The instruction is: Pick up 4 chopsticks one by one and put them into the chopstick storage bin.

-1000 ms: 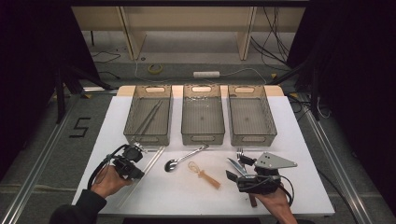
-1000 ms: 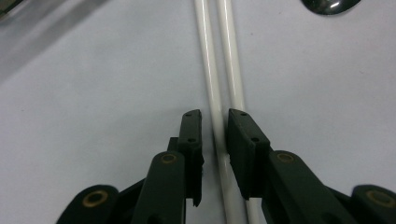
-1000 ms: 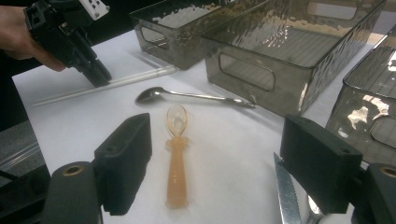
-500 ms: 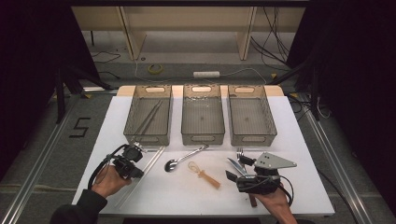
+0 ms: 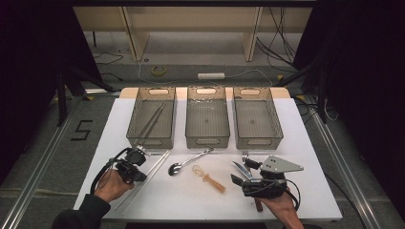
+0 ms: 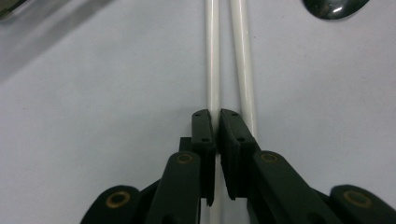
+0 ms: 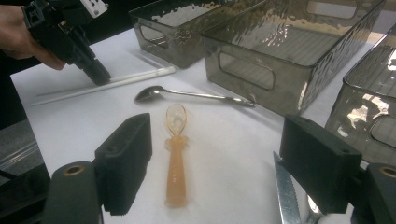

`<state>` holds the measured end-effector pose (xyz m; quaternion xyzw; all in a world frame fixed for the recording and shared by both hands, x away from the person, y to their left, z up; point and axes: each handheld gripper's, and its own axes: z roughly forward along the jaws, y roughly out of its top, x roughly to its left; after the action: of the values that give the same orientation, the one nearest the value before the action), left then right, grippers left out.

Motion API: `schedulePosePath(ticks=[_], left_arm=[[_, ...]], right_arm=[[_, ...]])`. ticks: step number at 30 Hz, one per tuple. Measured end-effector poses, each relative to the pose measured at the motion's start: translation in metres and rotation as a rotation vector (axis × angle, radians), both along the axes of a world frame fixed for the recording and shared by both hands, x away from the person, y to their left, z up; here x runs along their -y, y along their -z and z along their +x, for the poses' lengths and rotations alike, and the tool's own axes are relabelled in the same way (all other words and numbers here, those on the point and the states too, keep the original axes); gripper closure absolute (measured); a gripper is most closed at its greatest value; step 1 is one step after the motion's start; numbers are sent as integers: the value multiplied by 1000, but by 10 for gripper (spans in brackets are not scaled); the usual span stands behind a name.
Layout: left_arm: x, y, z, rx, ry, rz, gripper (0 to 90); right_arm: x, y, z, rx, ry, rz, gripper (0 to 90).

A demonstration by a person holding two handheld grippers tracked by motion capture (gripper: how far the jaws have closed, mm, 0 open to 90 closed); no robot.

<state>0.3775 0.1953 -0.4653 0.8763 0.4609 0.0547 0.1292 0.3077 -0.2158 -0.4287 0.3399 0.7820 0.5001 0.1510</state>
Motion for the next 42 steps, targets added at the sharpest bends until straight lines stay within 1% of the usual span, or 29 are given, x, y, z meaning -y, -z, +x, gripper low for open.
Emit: schedulePosePath(ticks=[6,13,17,21,24,26,31,35,37,39,40,42], left_arm=[[2,0,0,2,6,16,836],[2,0,-1,5,17,14,845],[-1,-2,0,4,26,-2,847],[-2,-6,-1,26,24,-12,847],[-5,-9,-1,27,32,-14,847],[-6,-11,-2,36,32,-19,847],[-10,-19,-3,60,32,-42,848],[-12,-22,-5,70,37,-61,848],[-12,-25,-5,76,45,-63,848],[-13,-28,-6,79,48,-79,848],[-13,-30,-7,87,48,-83,848],[-14,-32,-8,89,55,-89,848]], right_arm=[[0,0,0,1,-2,1,264],[0,0,0,2,-2,1,264],[1,-1,0,2,-1,3,264],[1,-1,0,0,0,4,264],[1,-1,0,-1,1,4,264],[1,-1,0,0,1,4,264],[1,-1,0,1,2,5,264],[1,-1,0,-1,2,5,264],[1,-1,-1,-1,3,5,264],[1,-1,-1,-2,3,6,264],[1,-1,0,1,3,6,264],[1,-1,0,0,3,5,264]])
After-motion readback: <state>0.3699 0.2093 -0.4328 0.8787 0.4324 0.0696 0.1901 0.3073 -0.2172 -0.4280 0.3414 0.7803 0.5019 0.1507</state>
